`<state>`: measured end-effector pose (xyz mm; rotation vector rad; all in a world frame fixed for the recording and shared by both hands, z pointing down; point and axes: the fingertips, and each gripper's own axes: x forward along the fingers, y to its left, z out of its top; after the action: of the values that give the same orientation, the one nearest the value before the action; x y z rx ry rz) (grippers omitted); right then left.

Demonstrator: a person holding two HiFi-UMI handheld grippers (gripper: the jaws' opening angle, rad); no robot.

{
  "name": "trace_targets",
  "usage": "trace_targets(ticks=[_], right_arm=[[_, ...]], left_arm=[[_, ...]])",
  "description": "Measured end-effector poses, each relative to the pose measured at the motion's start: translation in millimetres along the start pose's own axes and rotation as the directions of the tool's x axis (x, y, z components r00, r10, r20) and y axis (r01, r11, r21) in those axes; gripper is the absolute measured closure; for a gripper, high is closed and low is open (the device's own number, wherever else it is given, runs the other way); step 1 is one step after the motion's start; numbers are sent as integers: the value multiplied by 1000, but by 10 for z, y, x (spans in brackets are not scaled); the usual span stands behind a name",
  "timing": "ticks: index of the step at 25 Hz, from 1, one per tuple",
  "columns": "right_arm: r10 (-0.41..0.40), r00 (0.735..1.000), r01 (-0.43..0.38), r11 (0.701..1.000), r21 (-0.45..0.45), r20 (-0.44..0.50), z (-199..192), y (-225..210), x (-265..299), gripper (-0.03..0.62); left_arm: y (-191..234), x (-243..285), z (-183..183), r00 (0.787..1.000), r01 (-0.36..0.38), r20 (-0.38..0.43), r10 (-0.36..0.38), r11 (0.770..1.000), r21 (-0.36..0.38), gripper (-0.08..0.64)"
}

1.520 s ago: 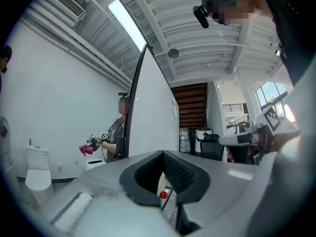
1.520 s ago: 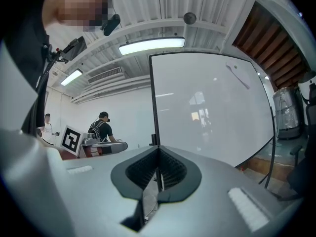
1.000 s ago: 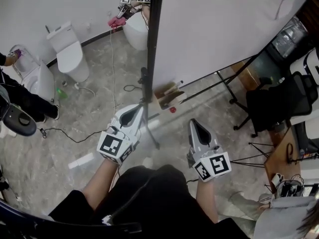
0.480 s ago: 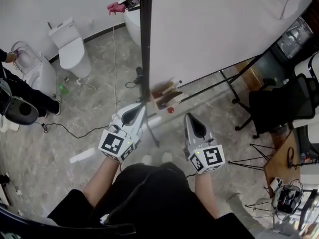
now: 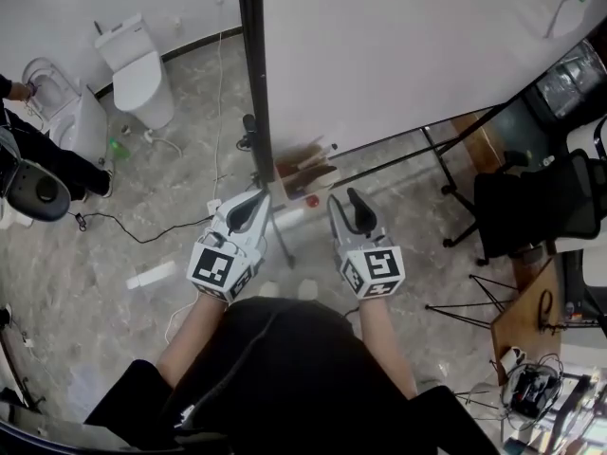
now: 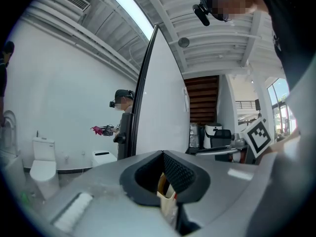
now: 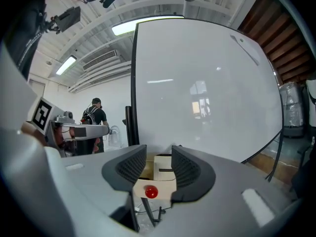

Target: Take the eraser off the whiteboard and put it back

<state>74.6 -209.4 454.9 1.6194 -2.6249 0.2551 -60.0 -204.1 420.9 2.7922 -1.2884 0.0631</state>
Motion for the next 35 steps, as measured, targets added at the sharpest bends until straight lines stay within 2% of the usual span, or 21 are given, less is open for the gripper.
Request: trace_targets(ticks=[4, 9, 12, 19, 33, 34, 35], right_arm=[[19, 999, -19, 1000, -12, -37, -129, -75, 156, 360], [36, 996, -37, 999, -18, -82, -304, -122, 371, 259], [43, 994, -45, 999, -19, -104, -383, -124, 490, 232], [48, 991, -53, 998, -37, -125, -435, -127, 635, 230], [64, 989, -70, 997, -41, -133, -480, -133, 697, 233], [65, 988, -72, 996, -45, -140, -493, -134, 712, 259], [66, 987, -74, 996, -50, -145, -502, -135, 721, 335]], left_arm=[[26, -3, -14, 999, -40, -5, 40, 999, 2, 557], [9, 9, -94, 998, -56, -3, 56, 998, 22, 557], [14, -3, -87, 998, -70, -2, 70, 997, 20, 555], [45, 25, -37, 995, -97, 7, 97, 995, 23, 555], [16, -48, -62, 994, -105, 9, 105, 994, 32, 557], [18, -58, -66, 995, -103, 9, 103, 994, 35, 555], [20, -67, -67, 995, -102, 9, 102, 994, 37, 555]])
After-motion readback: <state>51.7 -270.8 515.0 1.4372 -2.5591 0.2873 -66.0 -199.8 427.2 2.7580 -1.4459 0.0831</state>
